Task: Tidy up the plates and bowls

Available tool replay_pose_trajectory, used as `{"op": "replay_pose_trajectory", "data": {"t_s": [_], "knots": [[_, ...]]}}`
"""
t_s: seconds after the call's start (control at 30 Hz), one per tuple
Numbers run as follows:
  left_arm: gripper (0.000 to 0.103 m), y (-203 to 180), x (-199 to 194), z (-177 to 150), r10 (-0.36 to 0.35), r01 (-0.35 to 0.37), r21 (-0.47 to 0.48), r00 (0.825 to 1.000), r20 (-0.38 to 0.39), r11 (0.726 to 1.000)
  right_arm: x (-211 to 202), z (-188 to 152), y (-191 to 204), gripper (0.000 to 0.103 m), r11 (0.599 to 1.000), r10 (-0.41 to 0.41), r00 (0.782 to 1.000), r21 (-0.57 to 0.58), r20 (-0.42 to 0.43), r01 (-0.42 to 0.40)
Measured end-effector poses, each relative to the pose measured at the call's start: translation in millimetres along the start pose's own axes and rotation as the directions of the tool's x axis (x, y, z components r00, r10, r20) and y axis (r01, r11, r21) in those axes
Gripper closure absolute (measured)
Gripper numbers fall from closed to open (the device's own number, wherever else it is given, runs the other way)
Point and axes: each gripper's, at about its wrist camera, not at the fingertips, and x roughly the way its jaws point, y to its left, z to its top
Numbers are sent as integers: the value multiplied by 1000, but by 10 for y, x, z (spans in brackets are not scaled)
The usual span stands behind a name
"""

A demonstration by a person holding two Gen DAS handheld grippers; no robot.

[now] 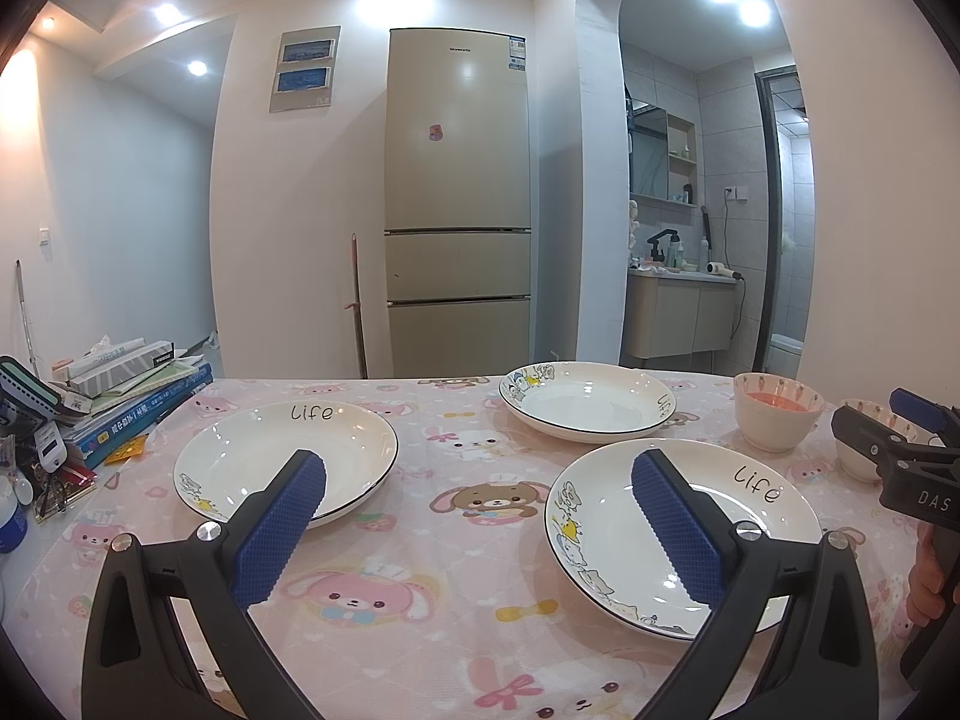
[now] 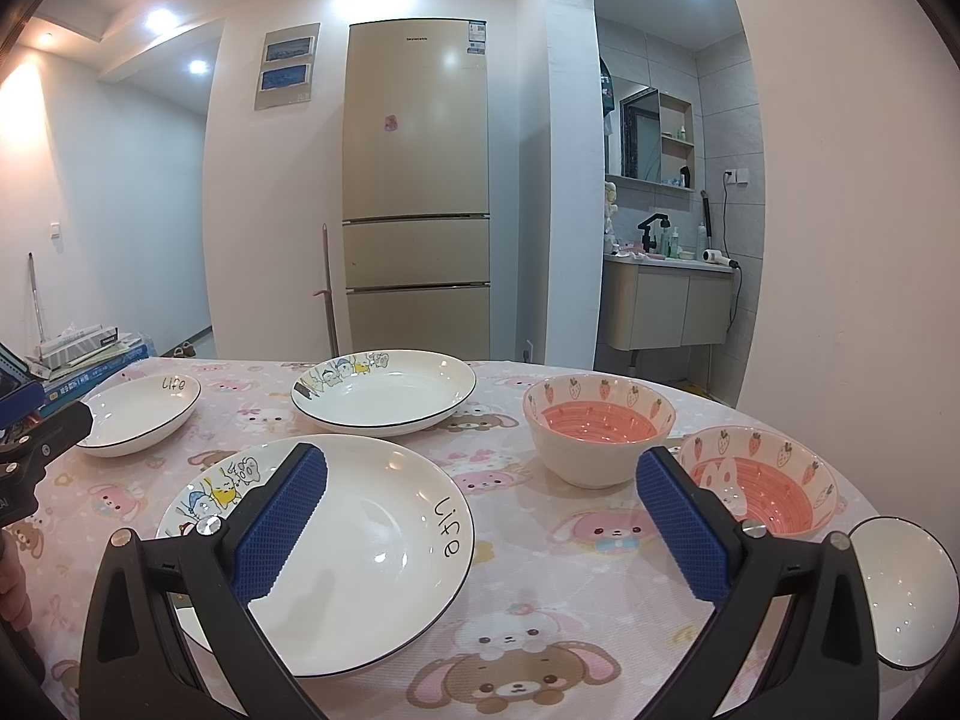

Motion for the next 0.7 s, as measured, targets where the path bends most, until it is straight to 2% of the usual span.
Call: {"op": "replay_pose_trajectory", "data": {"t_s": [0.7], "knots": [[0, 0, 0, 0, 0, 0, 0, 1000, 0, 1000, 8, -5, 16, 0, 1000, 0, 1000, -1, 0, 0]]}}
